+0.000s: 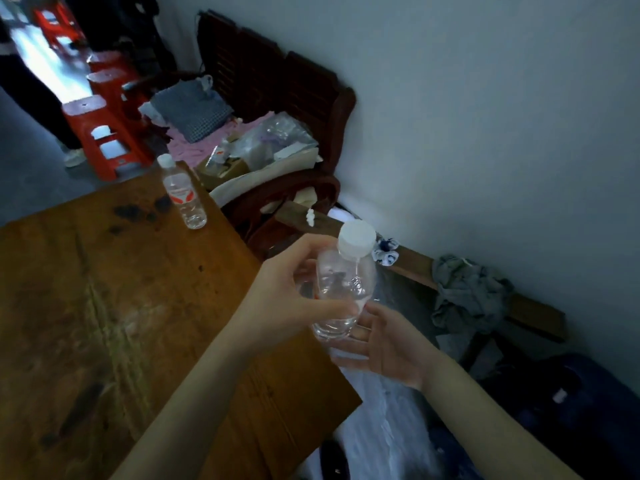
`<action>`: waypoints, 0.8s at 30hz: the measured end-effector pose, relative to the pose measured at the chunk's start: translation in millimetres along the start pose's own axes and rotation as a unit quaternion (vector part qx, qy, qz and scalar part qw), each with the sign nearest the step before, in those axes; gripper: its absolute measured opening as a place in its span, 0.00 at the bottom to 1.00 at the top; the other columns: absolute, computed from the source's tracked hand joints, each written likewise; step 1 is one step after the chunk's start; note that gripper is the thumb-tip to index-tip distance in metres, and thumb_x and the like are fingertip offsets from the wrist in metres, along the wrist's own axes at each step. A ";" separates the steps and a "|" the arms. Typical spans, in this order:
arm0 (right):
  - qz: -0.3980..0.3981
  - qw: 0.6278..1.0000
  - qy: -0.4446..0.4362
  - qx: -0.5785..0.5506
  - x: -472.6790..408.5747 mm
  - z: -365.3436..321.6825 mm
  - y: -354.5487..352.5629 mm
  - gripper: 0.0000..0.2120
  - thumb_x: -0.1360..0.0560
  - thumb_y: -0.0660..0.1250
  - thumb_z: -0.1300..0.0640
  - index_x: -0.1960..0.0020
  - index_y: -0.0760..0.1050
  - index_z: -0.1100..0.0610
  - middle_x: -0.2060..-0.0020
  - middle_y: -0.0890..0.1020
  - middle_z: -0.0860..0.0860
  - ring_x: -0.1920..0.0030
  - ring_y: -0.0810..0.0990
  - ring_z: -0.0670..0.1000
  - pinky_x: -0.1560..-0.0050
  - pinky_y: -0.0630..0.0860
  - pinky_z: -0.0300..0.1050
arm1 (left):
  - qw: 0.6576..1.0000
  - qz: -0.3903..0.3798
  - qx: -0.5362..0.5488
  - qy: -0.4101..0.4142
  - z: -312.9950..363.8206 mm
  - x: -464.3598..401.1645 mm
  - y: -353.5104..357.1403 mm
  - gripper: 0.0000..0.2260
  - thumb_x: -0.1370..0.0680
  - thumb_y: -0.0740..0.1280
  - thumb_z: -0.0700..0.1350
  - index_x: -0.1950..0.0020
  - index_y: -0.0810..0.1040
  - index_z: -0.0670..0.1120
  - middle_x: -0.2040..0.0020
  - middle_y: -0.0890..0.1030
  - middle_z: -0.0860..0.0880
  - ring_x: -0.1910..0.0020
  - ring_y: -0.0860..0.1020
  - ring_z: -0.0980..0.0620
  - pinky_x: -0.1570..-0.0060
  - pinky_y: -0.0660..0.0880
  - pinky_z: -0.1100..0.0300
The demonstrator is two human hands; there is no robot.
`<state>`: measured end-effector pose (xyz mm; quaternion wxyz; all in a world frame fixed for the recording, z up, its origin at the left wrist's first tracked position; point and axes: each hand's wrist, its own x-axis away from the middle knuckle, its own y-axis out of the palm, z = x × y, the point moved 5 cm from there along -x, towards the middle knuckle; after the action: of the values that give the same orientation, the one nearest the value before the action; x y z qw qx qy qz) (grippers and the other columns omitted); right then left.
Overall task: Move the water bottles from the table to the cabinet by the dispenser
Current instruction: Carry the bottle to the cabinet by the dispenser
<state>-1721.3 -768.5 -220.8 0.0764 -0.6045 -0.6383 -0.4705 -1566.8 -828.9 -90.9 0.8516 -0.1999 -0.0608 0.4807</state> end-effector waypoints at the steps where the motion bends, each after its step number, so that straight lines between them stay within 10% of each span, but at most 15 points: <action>1: 0.014 1.000 -0.011 -0.010 7.8 2.6 -4.2 0.24 0.18 0.56 0.46 0.30 0.72 0.61 0.36 0.80 0.62 0.35 0.78 0.61 0.37 0.76 0.60 | 1.000 -0.021 0.003 0.010 3.3 -2.3 6.6 0.31 0.33 0.82 0.45 0.35 0.74 0.58 0.41 0.81 0.61 0.41 0.80 0.59 0.43 0.79 0.61; 14: 0.204 0.941 -0.137 -0.233 122.5 117.5 -47.0 0.23 0.18 0.56 0.49 0.34 0.75 0.65 0.44 0.81 0.62 0.49 0.84 0.61 0.49 0.83 0.56 | 0.960 -0.250 0.039 0.119 36.0 44.3 110.9 0.30 0.33 0.82 0.46 0.38 0.72 0.63 0.42 0.80 0.66 0.40 0.79 0.63 0.42 0.75 0.70; 24: 0.271 0.841 -0.250 -0.396 238.3 232.4 -60.5 0.22 0.20 0.58 0.51 0.39 0.77 0.68 0.39 0.80 0.66 0.48 0.84 0.64 0.48 0.83 0.58 | 0.876 -0.442 0.113 0.154 109.9 132.3 208.6 0.28 0.35 0.83 0.43 0.39 0.77 0.57 0.44 0.84 0.54 0.43 0.83 0.53 0.42 0.79 0.58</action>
<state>-1724.2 -430.2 -219.6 -0.2073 -0.8295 -0.2055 -0.4762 -1694.8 -590.8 -85.7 0.9909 -0.1257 0.0439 0.0205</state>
